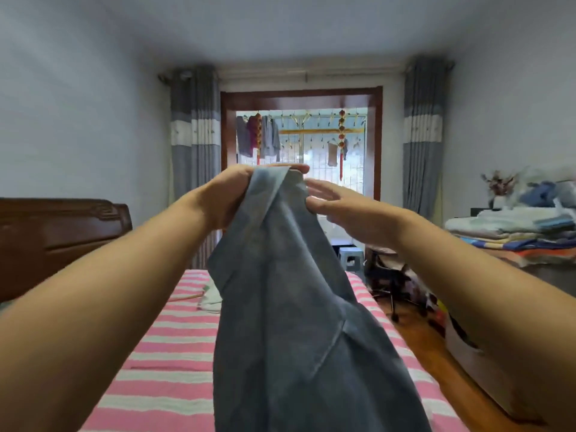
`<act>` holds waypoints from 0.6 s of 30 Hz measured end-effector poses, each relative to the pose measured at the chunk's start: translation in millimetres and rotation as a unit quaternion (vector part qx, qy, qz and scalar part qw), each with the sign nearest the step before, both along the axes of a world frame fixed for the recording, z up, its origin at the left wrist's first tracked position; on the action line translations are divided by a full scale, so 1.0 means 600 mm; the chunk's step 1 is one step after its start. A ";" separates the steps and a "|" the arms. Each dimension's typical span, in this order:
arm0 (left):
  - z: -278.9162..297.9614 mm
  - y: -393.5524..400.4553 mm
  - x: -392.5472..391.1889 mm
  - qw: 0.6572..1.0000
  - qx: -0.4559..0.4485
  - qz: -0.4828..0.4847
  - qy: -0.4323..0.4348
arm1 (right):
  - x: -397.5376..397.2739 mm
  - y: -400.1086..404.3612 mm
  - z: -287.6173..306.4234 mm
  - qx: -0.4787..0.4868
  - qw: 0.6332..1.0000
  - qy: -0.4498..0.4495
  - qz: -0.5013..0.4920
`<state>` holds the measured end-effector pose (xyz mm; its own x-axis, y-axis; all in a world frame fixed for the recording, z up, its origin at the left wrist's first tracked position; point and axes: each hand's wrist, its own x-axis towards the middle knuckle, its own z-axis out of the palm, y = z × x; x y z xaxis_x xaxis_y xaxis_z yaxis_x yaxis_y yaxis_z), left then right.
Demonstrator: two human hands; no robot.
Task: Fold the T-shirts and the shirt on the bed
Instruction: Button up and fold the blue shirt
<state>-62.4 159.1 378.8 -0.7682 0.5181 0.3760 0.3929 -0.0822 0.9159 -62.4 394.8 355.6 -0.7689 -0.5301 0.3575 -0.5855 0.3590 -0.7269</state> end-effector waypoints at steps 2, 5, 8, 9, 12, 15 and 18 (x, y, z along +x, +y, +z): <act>0.018 -0.006 0.010 0.999 -0.007 0.026 0.034 | -0.001 -0.026 0.010 -0.038 0.994 -0.063 0.082; 0.018 -0.036 0.009 0.992 -0.028 0.109 0.053 | -0.013 -0.059 0.000 -0.080 0.997 -0.015 -0.003; -0.047 -0.111 -0.015 0.969 -0.098 0.226 0.008 | -0.042 -0.073 -0.023 -0.075 0.974 0.145 -0.158; -0.091 -0.137 -0.022 0.967 -0.105 0.226 -0.047 | -0.047 -0.073 -0.031 -0.083 0.968 0.154 -0.181; -0.267 -0.161 -0.020 0.957 -0.179 0.184 -0.134 | -0.042 -0.067 -0.043 -0.126 0.965 0.122 -0.197; -0.416 -0.130 -0.041 0.933 -0.200 0.255 -0.157 | -0.012 -0.057 -0.048 -0.116 0.978 0.070 -0.160; -0.465 -0.089 -0.085 0.946 -0.114 0.262 -0.153 | 0.024 -0.035 -0.054 -0.084 0.989 0.036 -0.116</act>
<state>-113.2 105.7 99.9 -0.9969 0.0769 0.0191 0.0389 0.2648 0.9635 -48.0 373.9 323.5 -0.8323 -0.2716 0.4833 -0.5538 0.3677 -0.7471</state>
